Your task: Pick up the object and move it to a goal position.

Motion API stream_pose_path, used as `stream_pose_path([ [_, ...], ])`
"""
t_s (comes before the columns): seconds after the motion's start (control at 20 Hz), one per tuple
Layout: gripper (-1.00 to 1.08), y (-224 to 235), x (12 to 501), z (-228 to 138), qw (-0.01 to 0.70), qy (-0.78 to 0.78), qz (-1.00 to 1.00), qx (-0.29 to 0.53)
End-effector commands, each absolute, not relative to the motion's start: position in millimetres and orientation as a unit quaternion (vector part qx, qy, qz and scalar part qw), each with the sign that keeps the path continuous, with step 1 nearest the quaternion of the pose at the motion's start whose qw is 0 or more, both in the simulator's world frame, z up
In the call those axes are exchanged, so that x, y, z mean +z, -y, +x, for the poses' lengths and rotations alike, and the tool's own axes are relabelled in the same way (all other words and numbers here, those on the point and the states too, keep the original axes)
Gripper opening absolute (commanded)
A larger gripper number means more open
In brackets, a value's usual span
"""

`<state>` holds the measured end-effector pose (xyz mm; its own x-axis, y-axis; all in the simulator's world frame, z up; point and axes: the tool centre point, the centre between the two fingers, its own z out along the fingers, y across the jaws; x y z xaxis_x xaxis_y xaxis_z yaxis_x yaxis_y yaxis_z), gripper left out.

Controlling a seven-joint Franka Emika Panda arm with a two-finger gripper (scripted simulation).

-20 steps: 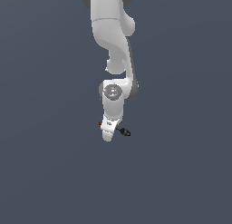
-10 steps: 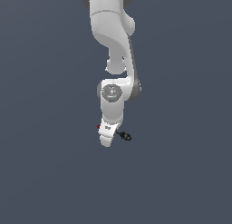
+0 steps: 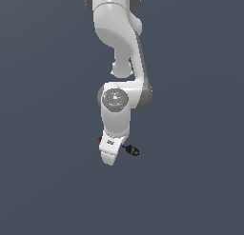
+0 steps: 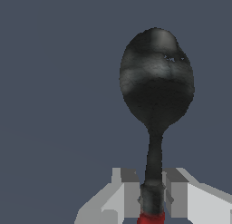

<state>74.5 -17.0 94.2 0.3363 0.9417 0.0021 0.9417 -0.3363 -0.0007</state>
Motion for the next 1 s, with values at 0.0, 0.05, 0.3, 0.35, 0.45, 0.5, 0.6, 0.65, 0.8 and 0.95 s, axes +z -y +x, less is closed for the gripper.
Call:
stream_pose_path([
  [0.0,-1.00,18,105,87,0.001,0.576,-0.817,-0.001],
  [0.05,-1.00,18,109,92,0.001,0.576,-0.817,-0.001],
  [0.3,-1.00,20,126,114,0.001,0.576,-0.818,0.000],
  [0.35,-1.00,20,129,118,0.001,0.576,-0.818,0.000],
  [0.45,-1.00,20,134,125,0.001,0.576,-0.818,0.000],
  [0.5,-1.00,21,136,128,0.000,0.576,-0.818,0.000],
  [0.6,-1.00,21,140,133,0.000,0.576,-0.818,0.000],
  [0.65,-1.00,21,141,135,0.000,0.576,-0.818,0.000],
  [0.8,-1.00,21,145,141,0.000,0.576,-0.818,0.000],
  [0.95,-1.00,22,148,145,0.000,0.576,-0.818,0.000],
])
